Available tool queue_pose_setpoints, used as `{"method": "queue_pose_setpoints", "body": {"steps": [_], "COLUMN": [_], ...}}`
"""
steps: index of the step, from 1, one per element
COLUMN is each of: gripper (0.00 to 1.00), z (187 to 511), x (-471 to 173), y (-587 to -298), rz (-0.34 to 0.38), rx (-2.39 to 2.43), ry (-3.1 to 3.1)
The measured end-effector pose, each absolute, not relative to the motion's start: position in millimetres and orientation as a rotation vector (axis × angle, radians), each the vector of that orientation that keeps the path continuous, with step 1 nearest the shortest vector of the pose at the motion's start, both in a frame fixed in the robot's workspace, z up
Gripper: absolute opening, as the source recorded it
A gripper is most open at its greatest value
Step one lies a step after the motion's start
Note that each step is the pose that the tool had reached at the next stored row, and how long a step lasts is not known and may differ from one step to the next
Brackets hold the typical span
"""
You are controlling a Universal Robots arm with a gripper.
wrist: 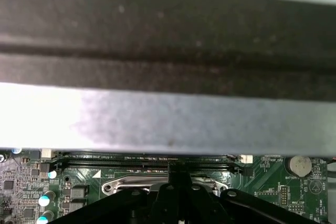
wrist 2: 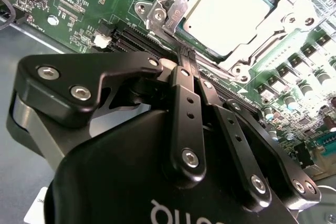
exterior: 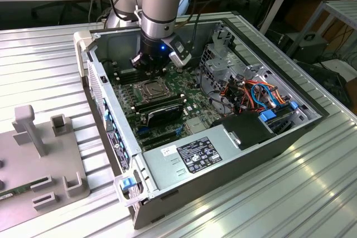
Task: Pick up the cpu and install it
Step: 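Install the first cpu locking lever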
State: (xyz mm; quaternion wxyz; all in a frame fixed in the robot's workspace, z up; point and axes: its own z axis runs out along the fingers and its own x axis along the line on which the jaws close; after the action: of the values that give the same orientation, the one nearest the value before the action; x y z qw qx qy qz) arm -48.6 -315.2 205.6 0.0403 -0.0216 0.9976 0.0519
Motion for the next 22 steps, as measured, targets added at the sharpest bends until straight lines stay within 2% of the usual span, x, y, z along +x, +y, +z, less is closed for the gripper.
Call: {"method": "queue_pose_setpoints", "body": {"steps": [10,22], "gripper": [0.11,0.11], "z": [202.2,203.6], "x": [-48.6,-48.5], "y": [-312.9,-312.0], "rz": [0.125,0.126], "rx": [-0.068,-0.068], "ry": [3.059,3.058]}}
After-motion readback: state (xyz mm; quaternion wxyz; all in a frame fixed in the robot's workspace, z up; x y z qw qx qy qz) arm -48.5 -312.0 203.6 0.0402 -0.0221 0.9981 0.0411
